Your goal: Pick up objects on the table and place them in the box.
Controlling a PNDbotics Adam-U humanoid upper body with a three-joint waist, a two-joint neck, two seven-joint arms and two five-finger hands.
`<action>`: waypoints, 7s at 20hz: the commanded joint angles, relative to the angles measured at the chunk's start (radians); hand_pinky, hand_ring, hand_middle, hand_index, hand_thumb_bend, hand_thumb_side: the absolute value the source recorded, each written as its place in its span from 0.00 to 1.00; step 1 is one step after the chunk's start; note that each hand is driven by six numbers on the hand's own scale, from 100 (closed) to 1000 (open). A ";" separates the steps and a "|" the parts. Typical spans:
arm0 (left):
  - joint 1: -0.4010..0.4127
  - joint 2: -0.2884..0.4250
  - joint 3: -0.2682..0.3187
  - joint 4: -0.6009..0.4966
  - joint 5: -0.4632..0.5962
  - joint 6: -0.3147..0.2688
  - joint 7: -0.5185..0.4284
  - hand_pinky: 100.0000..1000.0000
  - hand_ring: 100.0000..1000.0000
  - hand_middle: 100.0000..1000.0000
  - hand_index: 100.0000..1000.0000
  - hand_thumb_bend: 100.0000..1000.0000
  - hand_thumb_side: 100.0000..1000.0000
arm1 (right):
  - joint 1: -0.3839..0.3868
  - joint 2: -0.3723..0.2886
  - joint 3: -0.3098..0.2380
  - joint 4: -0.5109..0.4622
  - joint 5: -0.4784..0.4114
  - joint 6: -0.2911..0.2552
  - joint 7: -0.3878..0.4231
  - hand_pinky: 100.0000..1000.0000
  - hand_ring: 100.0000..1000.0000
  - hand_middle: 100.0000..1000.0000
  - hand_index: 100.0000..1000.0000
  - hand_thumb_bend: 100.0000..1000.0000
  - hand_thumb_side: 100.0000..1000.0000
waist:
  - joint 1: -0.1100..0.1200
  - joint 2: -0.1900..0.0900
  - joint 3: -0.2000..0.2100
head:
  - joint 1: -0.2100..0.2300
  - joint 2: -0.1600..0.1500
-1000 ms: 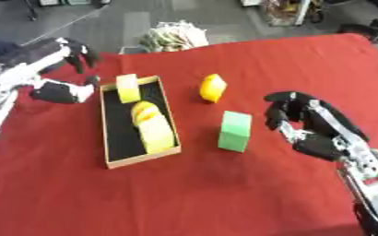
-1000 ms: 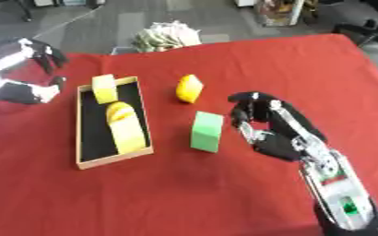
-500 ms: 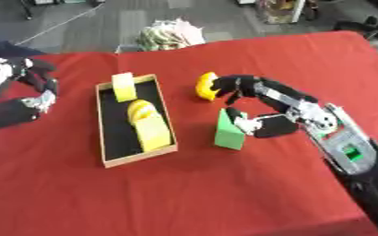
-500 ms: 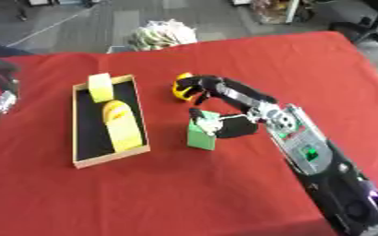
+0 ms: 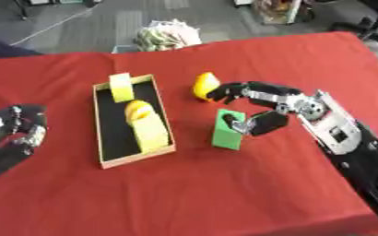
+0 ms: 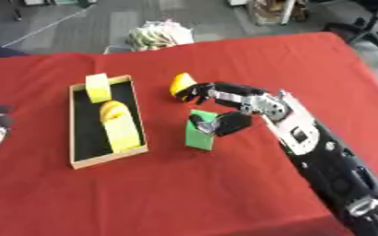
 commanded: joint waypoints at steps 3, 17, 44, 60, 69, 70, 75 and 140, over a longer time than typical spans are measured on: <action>0.051 0.013 -0.013 -0.071 0.071 0.002 0.046 0.70 0.53 0.56 0.78 0.00 0.58 | -0.026 -0.013 -0.023 0.015 0.093 -0.017 0.091 0.85 0.92 0.92 0.97 0.00 0.40 | -0.016 -0.032 -0.004 | 0.010 0.008; 0.059 -0.013 -0.019 -0.077 0.074 0.010 0.042 0.70 0.53 0.55 0.78 0.00 0.60 | -0.046 0.066 -0.011 0.070 0.354 -0.096 0.120 0.85 0.91 0.92 0.97 0.00 0.29 | -0.009 -0.036 0.000 | -0.002 0.006; 0.064 -0.030 -0.026 -0.067 0.073 0.015 0.038 0.70 0.53 0.55 0.78 0.00 0.62 | -0.010 0.102 -0.025 0.161 0.544 -0.127 -0.247 0.22 0.34 0.69 0.92 0.00 0.16 | -0.013 -0.036 0.000 | -0.007 0.003; 0.066 -0.053 -0.031 -0.065 0.081 0.012 0.030 0.71 0.53 0.55 0.78 0.00 0.62 | -0.194 0.142 -0.054 0.139 0.290 -0.050 -0.167 0.48 0.57 0.76 0.96 0.00 0.13 | -0.001 -0.060 0.050 | -0.026 0.012; 0.075 -0.046 -0.031 -0.057 0.076 0.014 0.018 0.72 0.53 0.56 0.78 0.00 0.63 | -0.093 0.089 -0.041 0.089 0.440 -0.192 0.109 0.89 1.00 1.00 1.00 0.00 0.41 | -0.011 -0.069 0.034 | -0.031 0.018; 0.075 -0.046 -0.030 -0.056 0.075 0.013 0.017 0.72 0.53 0.56 0.78 0.00 0.63 | -0.087 0.084 -0.045 0.082 0.461 -0.198 0.119 0.89 1.00 1.00 1.00 0.00 0.42 | -0.011 -0.070 0.032 | -0.032 0.019; 0.077 -0.047 -0.032 -0.054 0.074 0.013 0.012 0.72 0.53 0.56 0.78 0.00 0.64 | -0.075 0.082 -0.054 0.076 0.537 -0.206 0.124 0.90 1.00 1.00 1.00 0.00 0.46 | -0.009 -0.070 0.028 | -0.042 0.020; 0.058 -0.085 -0.011 -0.053 0.096 0.014 0.086 0.71 0.49 0.53 0.76 0.00 0.60 | -0.258 0.434 0.050 0.297 0.640 -0.230 -0.172 0.59 0.53 0.33 0.94 0.00 0.20 | 0.008 -0.076 0.130 | -0.086 0.024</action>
